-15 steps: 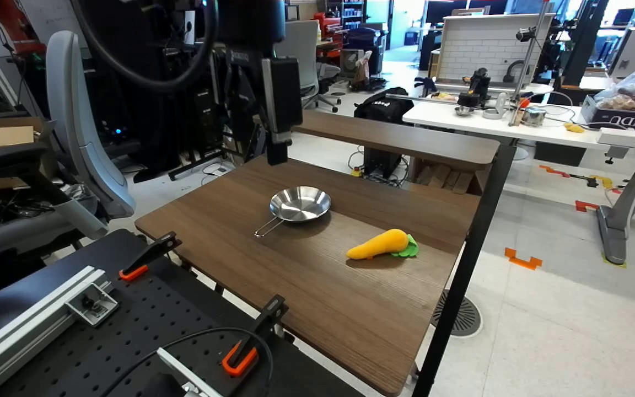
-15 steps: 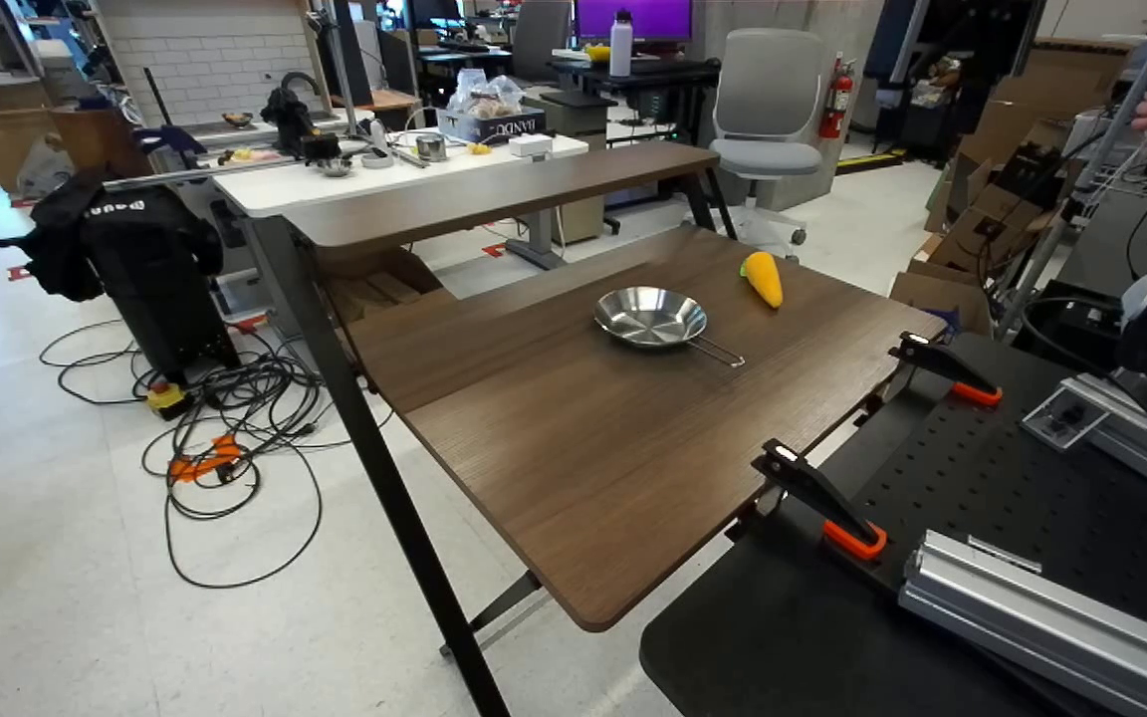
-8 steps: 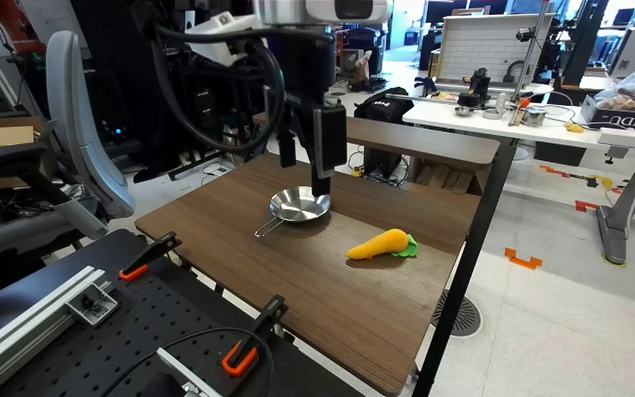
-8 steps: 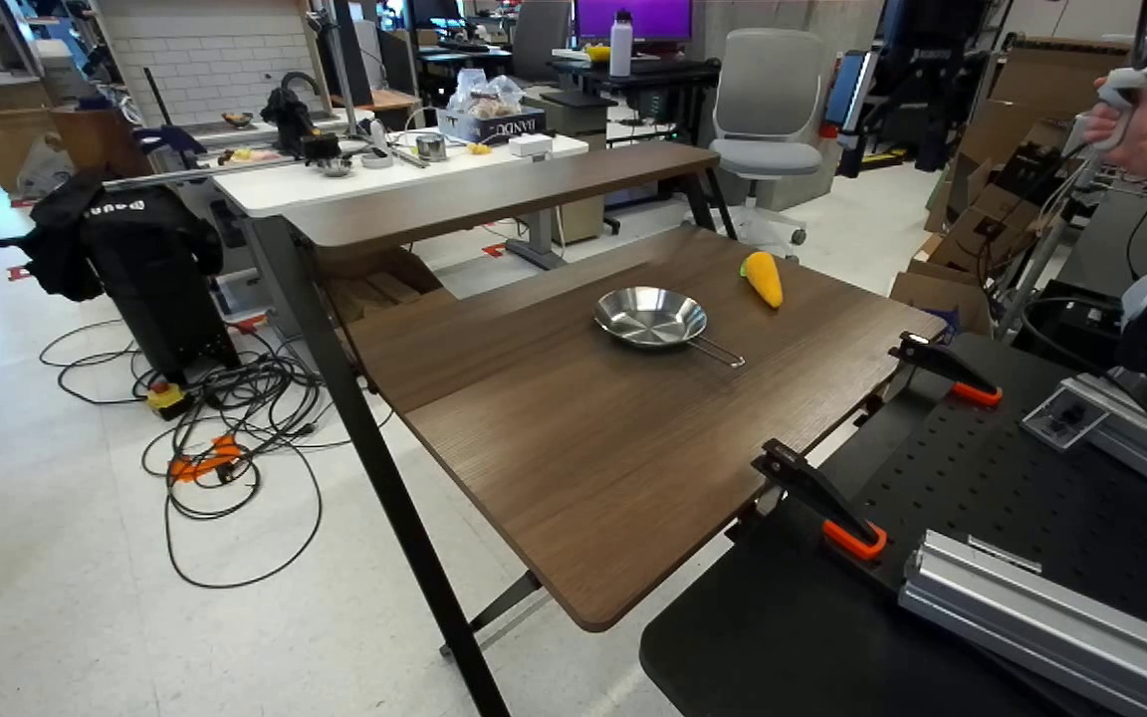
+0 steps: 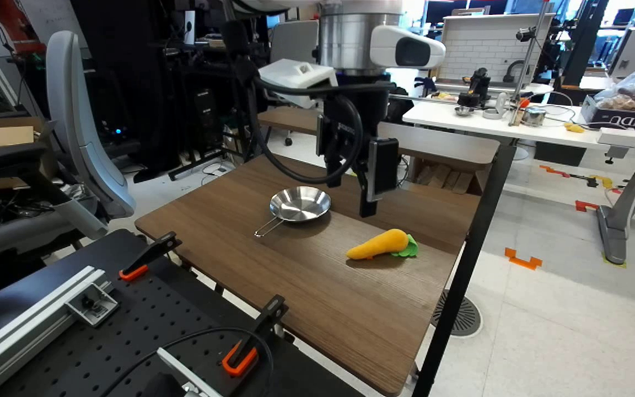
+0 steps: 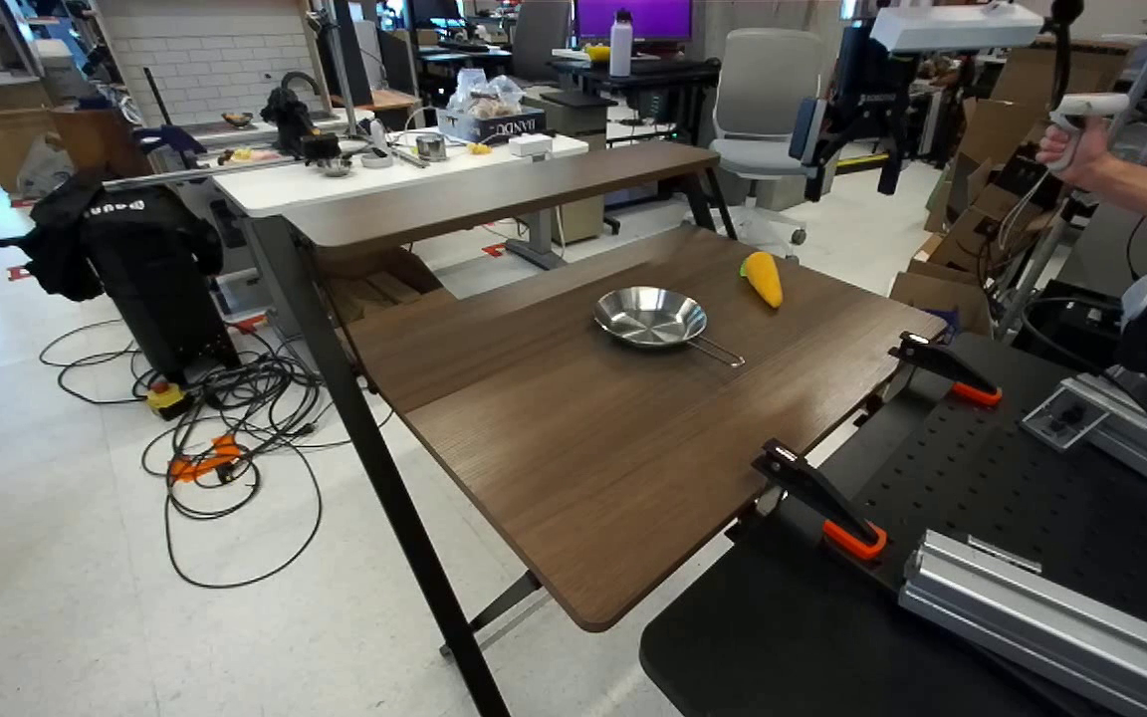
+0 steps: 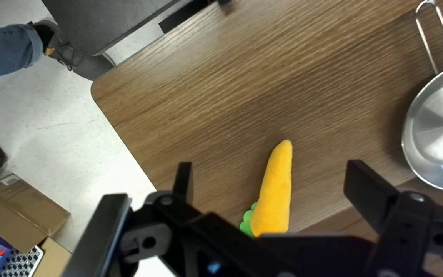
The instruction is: Put the carrot on the pan
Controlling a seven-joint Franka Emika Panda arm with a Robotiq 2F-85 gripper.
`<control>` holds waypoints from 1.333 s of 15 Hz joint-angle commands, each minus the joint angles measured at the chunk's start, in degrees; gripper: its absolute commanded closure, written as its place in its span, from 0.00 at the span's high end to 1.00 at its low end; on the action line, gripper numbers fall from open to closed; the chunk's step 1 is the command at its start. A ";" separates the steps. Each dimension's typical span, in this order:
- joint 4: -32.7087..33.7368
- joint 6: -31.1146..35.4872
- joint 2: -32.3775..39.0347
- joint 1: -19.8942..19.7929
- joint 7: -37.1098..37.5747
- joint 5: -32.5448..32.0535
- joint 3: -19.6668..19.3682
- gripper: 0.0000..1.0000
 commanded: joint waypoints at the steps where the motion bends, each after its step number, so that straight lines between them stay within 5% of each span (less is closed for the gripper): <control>1: 5.63 2.17 7.02 1.06 2.14 -0.96 -1.06 1.00; 20: 20.09 8.25 26.24 4.18 5.24 -0.41 -3.18 1.00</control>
